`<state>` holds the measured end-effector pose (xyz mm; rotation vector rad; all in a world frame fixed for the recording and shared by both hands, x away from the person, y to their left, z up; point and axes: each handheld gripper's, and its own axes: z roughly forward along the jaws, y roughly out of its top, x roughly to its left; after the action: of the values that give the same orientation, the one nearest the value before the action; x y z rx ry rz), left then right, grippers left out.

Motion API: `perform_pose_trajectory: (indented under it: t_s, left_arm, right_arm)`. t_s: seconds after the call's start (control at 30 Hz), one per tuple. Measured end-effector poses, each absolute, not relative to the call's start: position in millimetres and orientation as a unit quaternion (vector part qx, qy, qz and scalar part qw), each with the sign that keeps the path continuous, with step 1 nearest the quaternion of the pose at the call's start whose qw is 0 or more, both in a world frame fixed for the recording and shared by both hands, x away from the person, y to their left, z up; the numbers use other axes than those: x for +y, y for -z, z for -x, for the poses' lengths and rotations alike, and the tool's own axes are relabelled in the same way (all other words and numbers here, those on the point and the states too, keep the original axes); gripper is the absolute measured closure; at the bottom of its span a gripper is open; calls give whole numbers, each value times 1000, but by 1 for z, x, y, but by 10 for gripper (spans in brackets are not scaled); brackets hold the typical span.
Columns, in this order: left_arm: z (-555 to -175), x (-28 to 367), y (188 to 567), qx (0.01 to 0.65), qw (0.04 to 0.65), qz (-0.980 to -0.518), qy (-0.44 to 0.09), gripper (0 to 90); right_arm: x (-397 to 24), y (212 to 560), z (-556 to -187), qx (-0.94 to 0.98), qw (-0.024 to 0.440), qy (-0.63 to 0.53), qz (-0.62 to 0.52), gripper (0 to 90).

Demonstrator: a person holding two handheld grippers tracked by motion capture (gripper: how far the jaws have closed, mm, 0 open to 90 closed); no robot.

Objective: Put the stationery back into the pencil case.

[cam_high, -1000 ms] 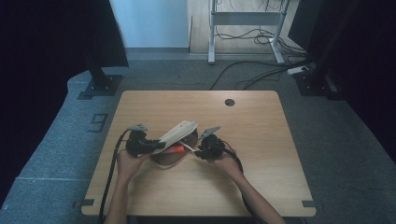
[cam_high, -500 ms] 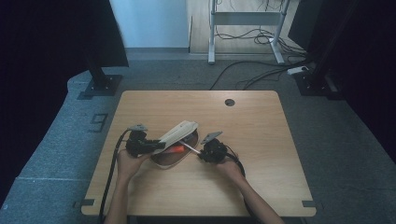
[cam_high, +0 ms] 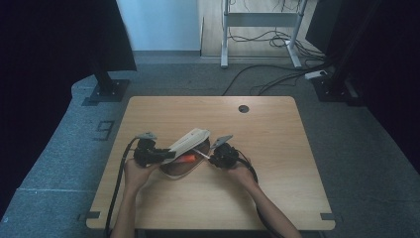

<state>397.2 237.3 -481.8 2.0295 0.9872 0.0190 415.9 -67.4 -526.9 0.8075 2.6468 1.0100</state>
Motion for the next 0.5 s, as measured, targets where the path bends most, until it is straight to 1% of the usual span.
perform_pose_trajectory:
  t_s: [0.13, 0.4, 0.5]
  left_arm:
    - [-397, 237, 482, 395, 428, -813, -8, 749]
    - [-397, 237, 482, 396, 428, -812, -7, 748]
    - [-397, 237, 482, 397, 427, -812, -8, 747]
  right_arm:
    - [-62, 521, -423, 896, 105, -337, -269, 771]
    - [-59, 521, -435, 893, 111, -337, -276, 752]
    - [-55, 521, -441, 892, 119, -337, -278, 728]
